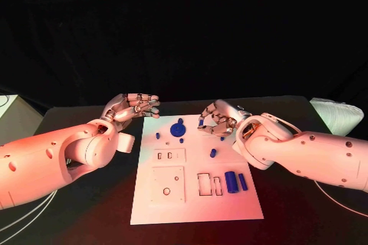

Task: Assemble the parts on the task board

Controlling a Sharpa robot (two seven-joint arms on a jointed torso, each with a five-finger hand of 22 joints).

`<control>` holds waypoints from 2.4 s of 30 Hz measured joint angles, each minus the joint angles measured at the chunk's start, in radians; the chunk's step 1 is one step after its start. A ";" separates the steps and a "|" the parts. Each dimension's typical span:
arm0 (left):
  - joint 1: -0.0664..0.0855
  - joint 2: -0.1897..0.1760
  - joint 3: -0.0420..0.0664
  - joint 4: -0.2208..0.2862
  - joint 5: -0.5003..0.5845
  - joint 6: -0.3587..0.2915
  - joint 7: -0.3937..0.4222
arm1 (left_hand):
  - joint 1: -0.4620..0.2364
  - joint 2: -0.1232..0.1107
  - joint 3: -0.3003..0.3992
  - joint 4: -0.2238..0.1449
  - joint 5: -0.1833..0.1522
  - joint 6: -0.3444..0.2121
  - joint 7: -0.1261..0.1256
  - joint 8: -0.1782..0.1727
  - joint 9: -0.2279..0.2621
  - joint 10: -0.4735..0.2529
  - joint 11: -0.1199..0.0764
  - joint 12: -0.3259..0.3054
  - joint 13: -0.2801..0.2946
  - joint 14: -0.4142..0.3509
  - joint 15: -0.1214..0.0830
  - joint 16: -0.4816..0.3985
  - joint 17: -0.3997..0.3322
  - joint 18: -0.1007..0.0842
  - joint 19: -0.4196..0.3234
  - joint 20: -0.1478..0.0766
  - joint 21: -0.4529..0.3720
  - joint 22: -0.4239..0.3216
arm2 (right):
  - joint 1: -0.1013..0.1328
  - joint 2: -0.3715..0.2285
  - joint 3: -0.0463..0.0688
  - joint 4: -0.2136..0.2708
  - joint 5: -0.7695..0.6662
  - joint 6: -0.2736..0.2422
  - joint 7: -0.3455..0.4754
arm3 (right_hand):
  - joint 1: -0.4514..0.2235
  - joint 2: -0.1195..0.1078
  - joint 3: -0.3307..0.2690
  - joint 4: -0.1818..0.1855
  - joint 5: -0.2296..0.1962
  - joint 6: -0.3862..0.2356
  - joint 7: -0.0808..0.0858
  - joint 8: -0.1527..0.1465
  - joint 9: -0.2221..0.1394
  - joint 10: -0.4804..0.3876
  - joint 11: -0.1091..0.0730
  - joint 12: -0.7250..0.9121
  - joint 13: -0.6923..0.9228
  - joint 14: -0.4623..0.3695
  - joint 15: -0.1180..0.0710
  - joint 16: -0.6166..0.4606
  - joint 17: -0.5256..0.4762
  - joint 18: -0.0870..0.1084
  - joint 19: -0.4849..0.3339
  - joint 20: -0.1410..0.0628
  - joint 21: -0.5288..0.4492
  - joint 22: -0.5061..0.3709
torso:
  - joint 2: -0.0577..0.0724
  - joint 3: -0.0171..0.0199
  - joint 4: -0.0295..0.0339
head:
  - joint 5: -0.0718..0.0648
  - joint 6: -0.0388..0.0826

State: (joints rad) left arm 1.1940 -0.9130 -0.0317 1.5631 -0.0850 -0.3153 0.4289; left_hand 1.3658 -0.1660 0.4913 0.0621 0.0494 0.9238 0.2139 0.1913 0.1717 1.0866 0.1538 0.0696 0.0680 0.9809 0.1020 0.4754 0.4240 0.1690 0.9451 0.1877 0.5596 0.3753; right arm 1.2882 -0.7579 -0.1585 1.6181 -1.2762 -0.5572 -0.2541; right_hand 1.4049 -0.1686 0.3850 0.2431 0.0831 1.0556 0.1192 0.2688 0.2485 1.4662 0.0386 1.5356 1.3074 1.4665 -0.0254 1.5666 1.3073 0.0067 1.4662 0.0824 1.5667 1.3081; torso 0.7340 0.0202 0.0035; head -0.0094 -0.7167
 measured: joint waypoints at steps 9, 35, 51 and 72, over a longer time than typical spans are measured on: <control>0.000 0.011 0.000 -0.007 0.000 0.000 -0.003 | 0.000 0.000 0.000 0.000 0.000 0.000 0.000 0.000 0.000 0.000 0.000 0.000 0.000 0.000 0.000 0.000 0.000 0.000 0.000 0.000 0.000 0.000 | -0.050 0.108 -0.013 0.025 -0.110 0.012 -0.099 | 0.000 0.000 0.000 0.000 0.008 -0.002 -0.002 0.005 0.000 0.000 -0.007 0.000 0.000 0.000 -0.007 0.000 0.001 0.000 0.000 -0.007 0.000 0.000 | -0.011 -0.0087 -0.0027 | 0.028 -0.018; 0.000 0.021 -0.001 -0.011 -0.011 0.000 -0.017 | -0.004 0.004 0.006 0.000 0.000 0.004 0.004 0.000 0.000 0.008 0.000 0.000 0.000 0.000 0.000 0.014 0.006 0.000 -0.014 0.000 0.020 0.016 | -0.145 0.230 -0.024 -0.039 -0.338 0.045 -0.234 | -0.010 -0.011 0.000 0.000 0.037 -0.003 -0.004 0.010 0.007 0.000 -0.007 0.000 0.001 0.000 -0.007 0.000 0.001 0.000 0.000 -0.007 0.000 0.000 | -0.013 -0.0101 -0.0001 | 0.046 -0.041; 0.000 0.023 -0.001 -0.015 -0.014 0.002 -0.021 | -0.004 0.004 0.006 0.000 0.000 0.007 0.000 0.000 0.000 0.008 0.000 0.000 0.000 0.000 0.000 0.014 0.007 0.000 -0.014 0.000 0.024 0.018 | -0.168 0.247 -0.025 -0.065 -0.394 0.050 -0.245 | -0.017 -0.017 0.000 0.000 0.044 -0.003 -0.008 0.018 0.015 0.000 -0.007 0.000 0.000 0.000 -0.007 0.000 0.000 0.000 0.000 -0.007 0.000 -0.001 | -0.012 -0.0098 -0.0009 | 0.049 -0.052; 0.000 0.024 -0.002 -0.019 -0.016 0.006 -0.025 | -0.004 0.004 0.006 0.000 0.000 0.007 0.000 0.000 0.000 0.008 0.000 0.000 0.000 0.000 0.000 0.014 0.008 0.000 -0.014 0.000 0.024 0.020 | -0.172 0.251 -0.025 -0.073 -0.420 0.049 -0.245 | -0.036 -0.037 -0.008 0.008 0.051 -0.028 -0.003 0.020 0.028 0.000 -0.007 -0.013 0.000 0.000 -0.007 0.000 0.000 0.000 0.000 -0.007 0.000 -0.001 | -0.012 -0.0099 -0.0013 | 0.053 -0.061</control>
State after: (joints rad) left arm 1.1940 -0.8893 -0.0335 1.5446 -0.1010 -0.3094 0.4040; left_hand 1.3617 -0.1619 0.4970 0.0621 0.0494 0.9311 0.2140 0.1913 0.1718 1.0942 0.1540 0.0696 0.0680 0.9809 0.1021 0.4898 0.4320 0.1691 0.9307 0.1879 0.5836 0.3955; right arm 1.1161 -0.5072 -0.1836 1.5448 -1.6957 -0.5085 -0.4990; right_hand 1.3689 -0.2052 0.3765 0.2508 0.1339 1.0274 0.1157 0.2887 0.2760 1.4661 0.0316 1.5231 1.3075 1.4665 -0.0324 1.5666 1.3076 0.0067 1.4661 0.0752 1.5663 1.3074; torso 0.7222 0.0104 0.0022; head 0.0433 -0.7777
